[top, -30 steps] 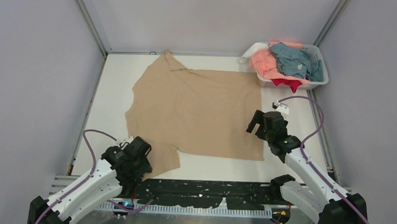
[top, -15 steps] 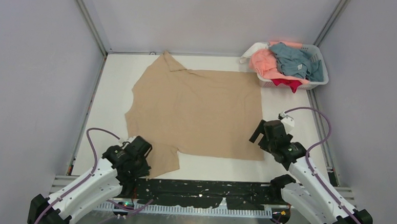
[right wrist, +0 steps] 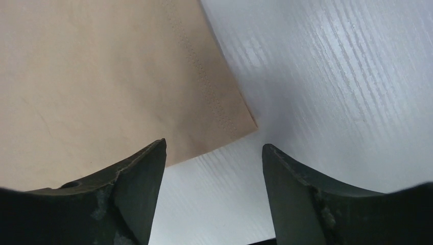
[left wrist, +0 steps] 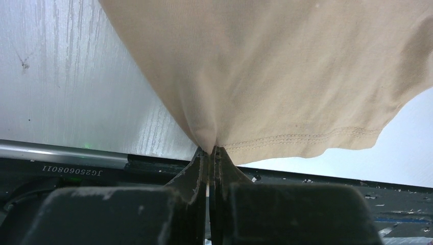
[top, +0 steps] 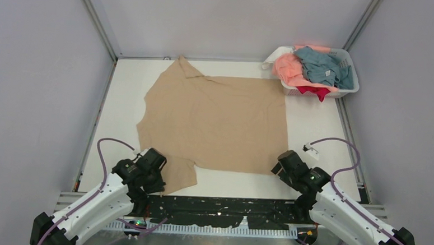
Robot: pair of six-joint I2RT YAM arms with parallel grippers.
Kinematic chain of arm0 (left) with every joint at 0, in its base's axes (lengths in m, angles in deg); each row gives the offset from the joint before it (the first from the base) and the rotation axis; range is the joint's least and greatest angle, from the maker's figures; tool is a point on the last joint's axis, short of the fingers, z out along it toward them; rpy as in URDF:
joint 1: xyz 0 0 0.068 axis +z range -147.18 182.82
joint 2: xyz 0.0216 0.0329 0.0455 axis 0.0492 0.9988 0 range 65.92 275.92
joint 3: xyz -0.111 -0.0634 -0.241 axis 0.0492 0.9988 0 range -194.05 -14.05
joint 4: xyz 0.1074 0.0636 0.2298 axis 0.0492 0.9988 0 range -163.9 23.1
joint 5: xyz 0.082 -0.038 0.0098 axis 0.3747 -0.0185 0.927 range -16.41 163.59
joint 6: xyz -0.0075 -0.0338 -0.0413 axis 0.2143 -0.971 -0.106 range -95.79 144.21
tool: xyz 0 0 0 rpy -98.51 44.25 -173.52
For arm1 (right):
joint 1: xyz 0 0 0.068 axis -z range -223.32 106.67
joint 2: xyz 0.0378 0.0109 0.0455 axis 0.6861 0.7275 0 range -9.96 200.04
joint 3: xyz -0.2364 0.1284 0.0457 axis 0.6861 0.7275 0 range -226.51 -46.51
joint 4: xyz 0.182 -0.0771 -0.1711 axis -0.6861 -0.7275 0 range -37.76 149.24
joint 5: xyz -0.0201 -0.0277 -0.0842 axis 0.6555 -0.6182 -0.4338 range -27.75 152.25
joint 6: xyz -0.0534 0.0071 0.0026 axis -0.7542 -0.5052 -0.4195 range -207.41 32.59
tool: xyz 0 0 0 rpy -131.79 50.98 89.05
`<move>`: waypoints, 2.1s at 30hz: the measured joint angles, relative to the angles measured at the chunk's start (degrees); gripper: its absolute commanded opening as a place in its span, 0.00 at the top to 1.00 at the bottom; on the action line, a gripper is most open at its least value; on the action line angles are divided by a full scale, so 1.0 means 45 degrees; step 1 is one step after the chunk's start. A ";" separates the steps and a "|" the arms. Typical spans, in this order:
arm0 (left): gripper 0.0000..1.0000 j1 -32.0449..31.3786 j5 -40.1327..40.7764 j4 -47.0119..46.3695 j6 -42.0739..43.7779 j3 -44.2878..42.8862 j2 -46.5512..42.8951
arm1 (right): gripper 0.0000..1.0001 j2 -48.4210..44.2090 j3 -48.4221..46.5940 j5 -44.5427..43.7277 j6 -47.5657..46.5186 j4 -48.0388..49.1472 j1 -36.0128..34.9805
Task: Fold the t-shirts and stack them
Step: Grab the side of the flattened tshirt closest away from the robot with both arms, then fold the flattened tshirt in 1/3 of the way
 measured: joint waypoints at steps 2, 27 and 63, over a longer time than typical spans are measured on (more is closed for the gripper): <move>1.00 0.0000 0.0000 -0.0039 0.0087 0.0000 0.0010 | 0.37 -0.0481 0.0277 -0.0238 0.0413 0.0049 -0.0024; 1.00 0.0000 0.0398 -0.0335 0.1399 -0.0782 -0.0131 | 0.91 0.1496 0.0345 -0.1137 0.0699 0.2016 -0.0063; 1.00 0.4770 -0.0267 -0.6271 0.4527 -0.6397 0.6751 | 0.94 0.6387 -0.4935 0.0559 -0.5163 0.6028 0.4153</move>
